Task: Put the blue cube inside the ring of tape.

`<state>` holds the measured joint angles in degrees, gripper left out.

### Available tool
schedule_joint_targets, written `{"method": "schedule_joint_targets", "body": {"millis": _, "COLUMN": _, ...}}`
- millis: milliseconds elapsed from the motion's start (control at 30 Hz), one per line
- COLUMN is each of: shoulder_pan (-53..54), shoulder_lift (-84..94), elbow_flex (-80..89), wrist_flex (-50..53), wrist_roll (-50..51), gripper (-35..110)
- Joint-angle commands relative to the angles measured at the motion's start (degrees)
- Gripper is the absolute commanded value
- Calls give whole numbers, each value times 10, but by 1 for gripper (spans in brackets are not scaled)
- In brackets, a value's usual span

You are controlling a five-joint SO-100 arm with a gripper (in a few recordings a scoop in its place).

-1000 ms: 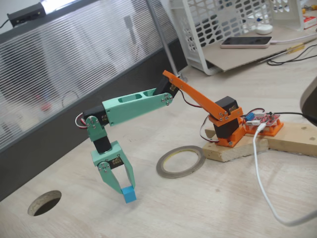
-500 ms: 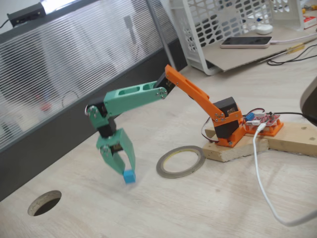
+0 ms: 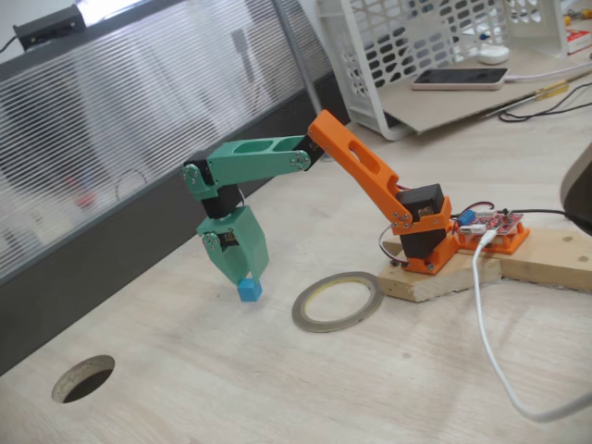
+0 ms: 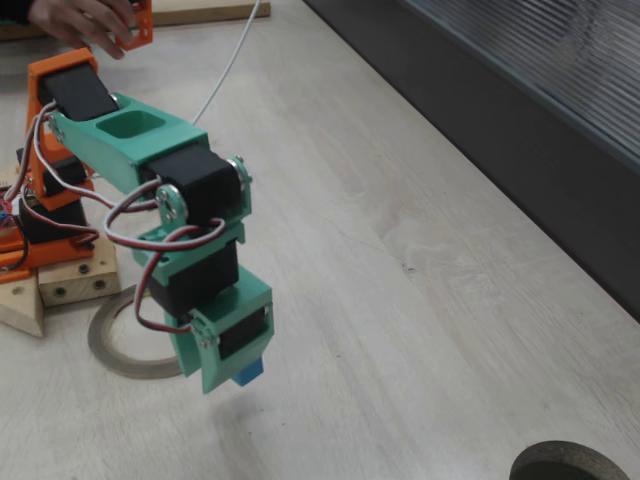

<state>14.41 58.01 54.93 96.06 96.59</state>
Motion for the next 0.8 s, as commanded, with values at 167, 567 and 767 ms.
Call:
{"method": "schedule_joint_targets", "body": {"millis": 167, "shoulder_pan": 15, "shoulder_lift": 109, "elbow_flex": 111, "wrist_flex": 9, "wrist_roll": 8, "gripper": 4}}
{"method": "schedule_joint_targets", "body": {"millis": 567, "shoulder_pan": 15, "shoulder_lift": 307, "elbow_flex": 310, "wrist_flex": 12, "wrist_roll": 10, "gripper": 4}}
{"method": "schedule_joint_targets", "body": {"millis": 767, "shoulder_pan": 15, "shoulder_lift": 383, "elbow_flex": 419, "wrist_flex": 13, "wrist_roll": 10, "gripper": 4}}
